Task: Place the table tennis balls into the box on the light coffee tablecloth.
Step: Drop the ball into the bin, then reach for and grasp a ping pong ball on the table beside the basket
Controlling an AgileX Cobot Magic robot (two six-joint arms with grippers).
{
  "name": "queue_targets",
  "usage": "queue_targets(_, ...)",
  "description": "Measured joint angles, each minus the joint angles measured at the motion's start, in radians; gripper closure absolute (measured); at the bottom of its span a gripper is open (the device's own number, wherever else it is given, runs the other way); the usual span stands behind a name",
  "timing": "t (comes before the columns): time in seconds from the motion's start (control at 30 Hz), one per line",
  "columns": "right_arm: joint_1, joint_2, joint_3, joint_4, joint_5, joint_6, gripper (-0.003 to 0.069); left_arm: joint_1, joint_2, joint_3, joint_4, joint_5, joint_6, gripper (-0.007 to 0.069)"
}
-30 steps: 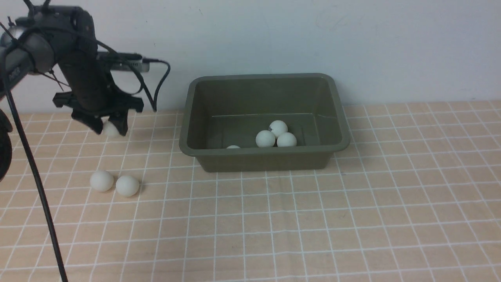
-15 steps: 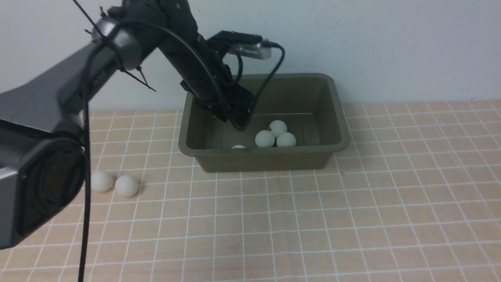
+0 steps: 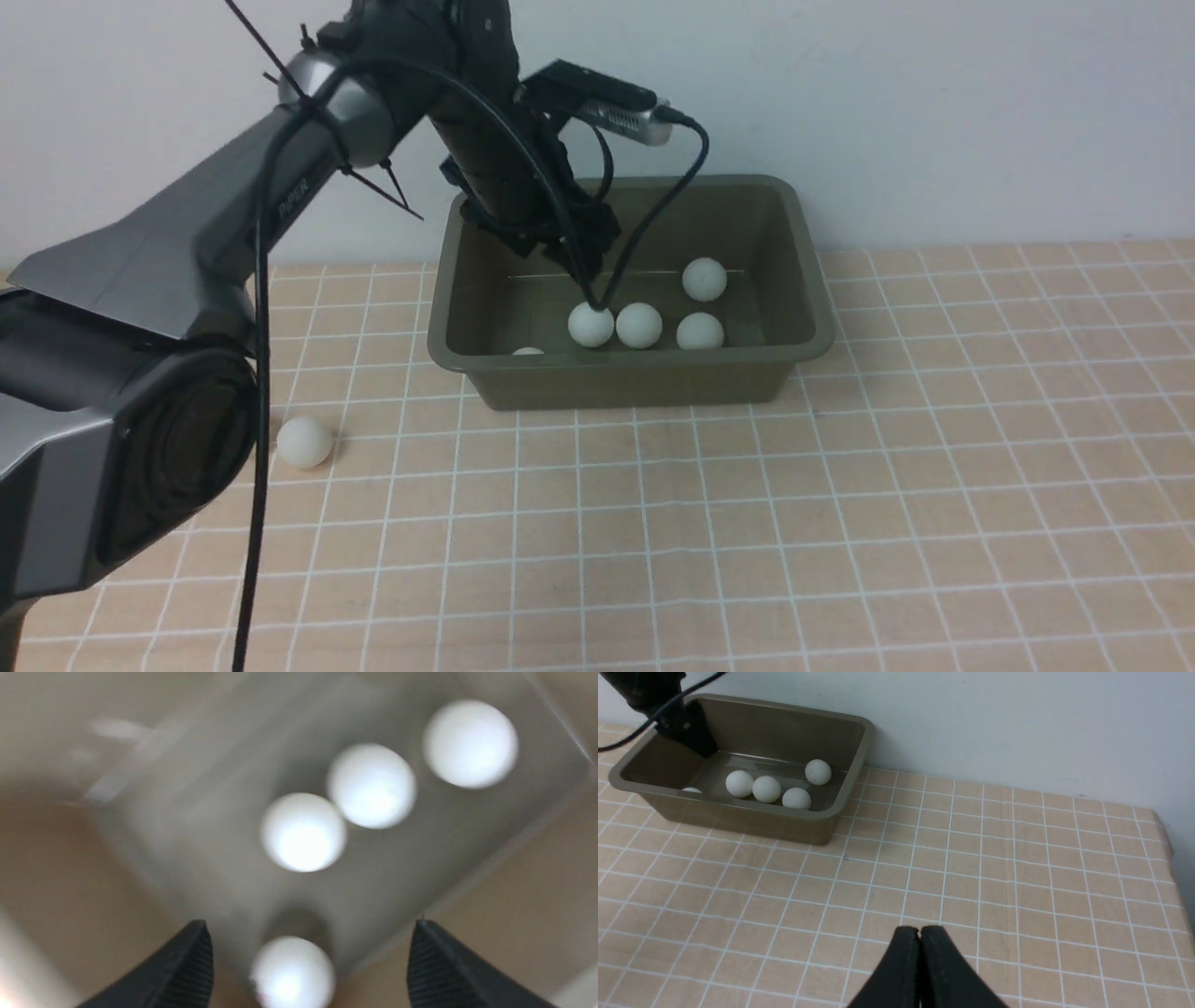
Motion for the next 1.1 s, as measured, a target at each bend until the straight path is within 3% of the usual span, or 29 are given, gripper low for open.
queue_targets(0.2, 0.0, 0.0, 0.0, 0.001, 0.02, 0.0, 0.0677, 0.054, -0.096, -0.018, 0.09, 0.017, -0.039, 0.0202)
queue_targets(0.6, 0.0, 0.0, 0.0, 0.001, 0.02, 0.0, 0.0677, 0.169, -0.283, 0.057, 0.135, 0.022, -0.154, 0.0277)
queue_targets(0.8, 0.0, 0.0, 0.0, 0.001, 0.02, 0.0, 0.0677, 0.227, -0.404, 0.321, 0.221, 0.022, -0.234, 0.0284)
queue_targets(1.1, 0.0, 0.0, 0.0, 0.001, 0.02, 0.0, 0.0677, 0.302, -0.447, 0.722, 0.23, 0.01, -0.246, 0.0284)
